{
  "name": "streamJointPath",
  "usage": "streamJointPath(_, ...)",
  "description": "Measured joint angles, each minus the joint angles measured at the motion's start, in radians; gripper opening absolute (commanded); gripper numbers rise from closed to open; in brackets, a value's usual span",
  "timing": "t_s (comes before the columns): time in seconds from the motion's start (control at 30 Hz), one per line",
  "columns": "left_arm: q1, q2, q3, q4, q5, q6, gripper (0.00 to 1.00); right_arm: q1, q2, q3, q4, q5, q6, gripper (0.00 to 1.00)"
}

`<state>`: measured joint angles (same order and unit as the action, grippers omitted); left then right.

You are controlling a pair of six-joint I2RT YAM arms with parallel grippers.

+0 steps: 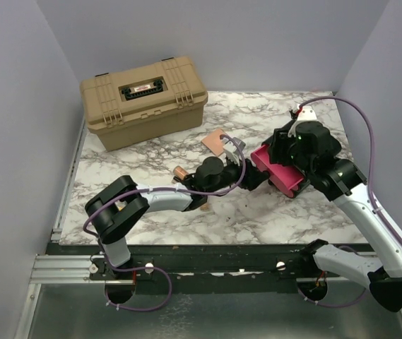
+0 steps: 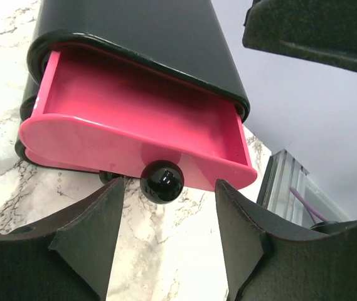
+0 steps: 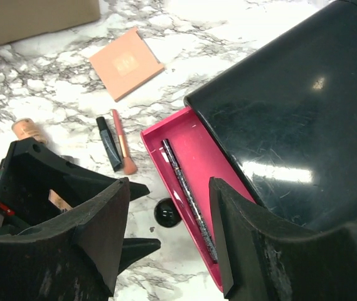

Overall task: Organize the makeup
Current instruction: Pick up the makeup brush from the center of the board.

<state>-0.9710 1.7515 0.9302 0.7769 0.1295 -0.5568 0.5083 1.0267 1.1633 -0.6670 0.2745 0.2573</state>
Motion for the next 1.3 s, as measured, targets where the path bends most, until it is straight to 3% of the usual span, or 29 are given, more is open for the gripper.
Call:
streamJointPath(0.4,0.000,-0.130,-0.152,0.130,-0.076,0.045,0.57,0.000,0.113,0.089,-0.006,-0.113,0.065,0.56)
streamJointPath(0.57,0.000,-0.263,-0.319,0.206,-0.290,0.044,0.57,0.000,0.149,0.089,0.007,-0.206,0.077,0.53)
streamJointPath(0.77,0.000,-0.454,-0.495,0.235,-0.661,-0.009,0.57,0.034,0.227,0.116,0.017,-0.275,0.083,0.48)
streamJointPath(0.93,0.000,-0.563,-0.530,0.107,-0.917,-0.082,0.64,0.148,0.349,0.182,0.020,-0.280,0.081,0.48)
streamJointPath(1.07,0.010,-0.609,-0.528,-0.026,-1.020,-0.122,0.66,0.221,0.480,0.243,0.017,-0.261,0.067,0.48)
streamJointPath(1.17,0.077,-0.615,-0.508,-0.157,-1.003,-0.160,0.67,0.250,0.579,0.277,0.005,-0.231,0.063,0.48)
streamJointPath(1.3,0.255,-0.588,-0.494,-0.264,-0.854,-0.209,0.70,0.251,0.639,0.278,-0.016,-0.204,0.063,0.49)
